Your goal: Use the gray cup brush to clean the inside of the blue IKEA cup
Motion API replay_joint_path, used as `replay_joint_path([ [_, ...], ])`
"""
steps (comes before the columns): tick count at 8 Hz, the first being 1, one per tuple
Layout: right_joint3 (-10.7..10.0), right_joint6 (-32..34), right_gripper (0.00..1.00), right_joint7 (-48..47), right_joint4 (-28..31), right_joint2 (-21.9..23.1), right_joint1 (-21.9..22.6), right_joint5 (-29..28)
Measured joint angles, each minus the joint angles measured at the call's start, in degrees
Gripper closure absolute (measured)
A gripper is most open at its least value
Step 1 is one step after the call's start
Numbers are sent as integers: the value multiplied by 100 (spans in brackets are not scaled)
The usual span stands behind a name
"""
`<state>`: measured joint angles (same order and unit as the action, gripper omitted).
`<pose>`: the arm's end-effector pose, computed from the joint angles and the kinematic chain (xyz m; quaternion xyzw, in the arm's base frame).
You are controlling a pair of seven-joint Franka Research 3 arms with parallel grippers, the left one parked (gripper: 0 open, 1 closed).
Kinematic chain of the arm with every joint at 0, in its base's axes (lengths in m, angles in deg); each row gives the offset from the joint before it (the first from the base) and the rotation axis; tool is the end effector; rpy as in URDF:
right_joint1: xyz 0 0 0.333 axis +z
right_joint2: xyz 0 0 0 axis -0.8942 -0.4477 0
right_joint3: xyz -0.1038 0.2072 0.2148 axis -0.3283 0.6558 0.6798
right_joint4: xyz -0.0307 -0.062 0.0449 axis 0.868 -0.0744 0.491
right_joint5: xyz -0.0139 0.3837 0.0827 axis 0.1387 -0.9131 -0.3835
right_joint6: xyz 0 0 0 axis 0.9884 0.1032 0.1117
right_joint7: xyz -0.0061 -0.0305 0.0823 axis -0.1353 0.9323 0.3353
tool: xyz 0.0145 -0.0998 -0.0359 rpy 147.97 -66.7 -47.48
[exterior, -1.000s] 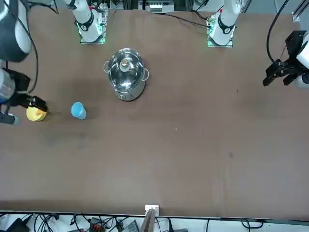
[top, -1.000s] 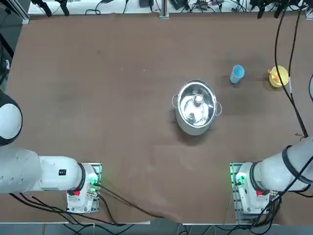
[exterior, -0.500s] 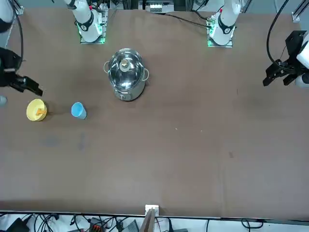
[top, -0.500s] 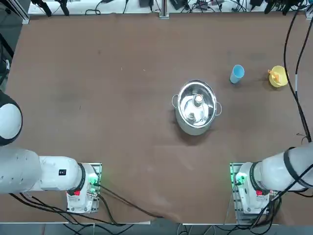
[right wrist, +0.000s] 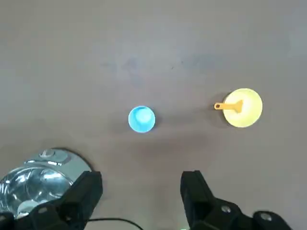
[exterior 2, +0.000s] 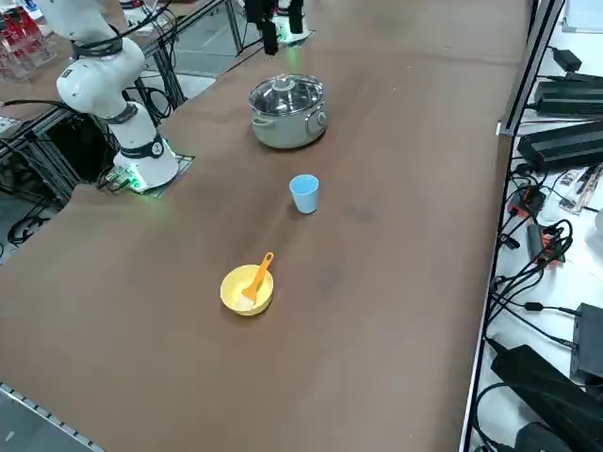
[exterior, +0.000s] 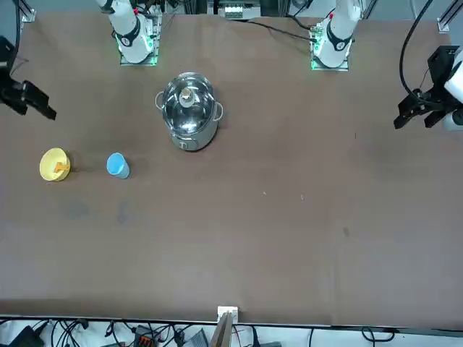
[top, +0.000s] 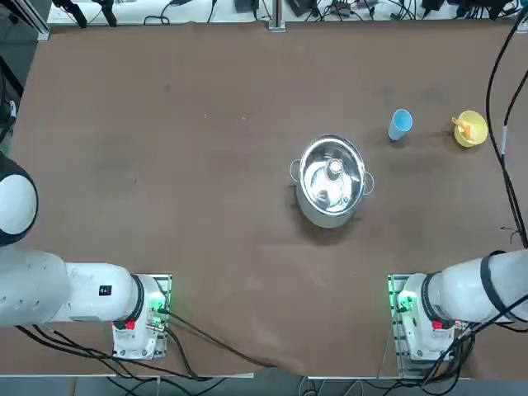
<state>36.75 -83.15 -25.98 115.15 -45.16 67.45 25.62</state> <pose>0.5365 -0.0134 0.6378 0.9977 -0.0658 -0.0160 0.0030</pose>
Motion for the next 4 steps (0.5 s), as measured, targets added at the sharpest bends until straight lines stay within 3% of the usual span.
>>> replay_joint_path([
  [4,-5,18,0,31,439,399,0,-1],
])
